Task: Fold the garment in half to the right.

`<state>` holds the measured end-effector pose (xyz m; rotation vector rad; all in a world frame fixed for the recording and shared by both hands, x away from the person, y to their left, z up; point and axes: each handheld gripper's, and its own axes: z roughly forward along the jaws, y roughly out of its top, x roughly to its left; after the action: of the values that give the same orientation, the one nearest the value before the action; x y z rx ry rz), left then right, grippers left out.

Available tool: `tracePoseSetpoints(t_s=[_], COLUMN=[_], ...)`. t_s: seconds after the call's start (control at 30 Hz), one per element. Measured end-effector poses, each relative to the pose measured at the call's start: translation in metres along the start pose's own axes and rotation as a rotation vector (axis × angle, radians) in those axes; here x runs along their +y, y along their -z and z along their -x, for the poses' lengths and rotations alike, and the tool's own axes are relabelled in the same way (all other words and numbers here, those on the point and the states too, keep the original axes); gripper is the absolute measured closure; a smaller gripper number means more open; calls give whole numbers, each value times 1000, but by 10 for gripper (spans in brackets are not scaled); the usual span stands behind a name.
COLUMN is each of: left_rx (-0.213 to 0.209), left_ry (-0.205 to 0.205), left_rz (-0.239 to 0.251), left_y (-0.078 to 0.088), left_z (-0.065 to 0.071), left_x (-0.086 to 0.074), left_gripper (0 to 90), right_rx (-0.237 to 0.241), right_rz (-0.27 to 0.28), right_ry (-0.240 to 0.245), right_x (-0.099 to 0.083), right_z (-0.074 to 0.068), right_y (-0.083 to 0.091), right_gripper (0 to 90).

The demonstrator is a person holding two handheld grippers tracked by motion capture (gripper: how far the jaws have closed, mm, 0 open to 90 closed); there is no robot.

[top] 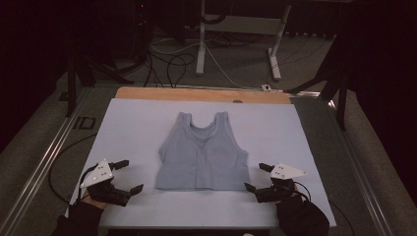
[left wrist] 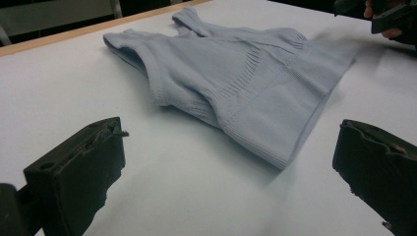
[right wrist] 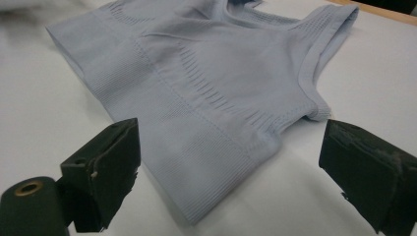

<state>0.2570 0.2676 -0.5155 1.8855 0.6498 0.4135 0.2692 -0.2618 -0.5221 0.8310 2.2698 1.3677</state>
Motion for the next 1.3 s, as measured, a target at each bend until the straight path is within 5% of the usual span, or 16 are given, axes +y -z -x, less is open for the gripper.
tracePoseSetpoints(t_s=[0.77,0.93,1.3], left_rx=[-31,-35,-45], left_ry=[-16,-48,-46], left_rz=[-23,-40,-41], left_y=[-6,-5,-5], left_z=[7,11,14], left_x=[11,25,48], left_gripper=[5,5,5], right_rx=[26,38,34], right_rz=[-28,0,72], right_ry=[33,41,84], right_x=[7,22,70], right_z=[-6,-10,-6], right_y=[0,6,11], right_gripper=[87,87,87])
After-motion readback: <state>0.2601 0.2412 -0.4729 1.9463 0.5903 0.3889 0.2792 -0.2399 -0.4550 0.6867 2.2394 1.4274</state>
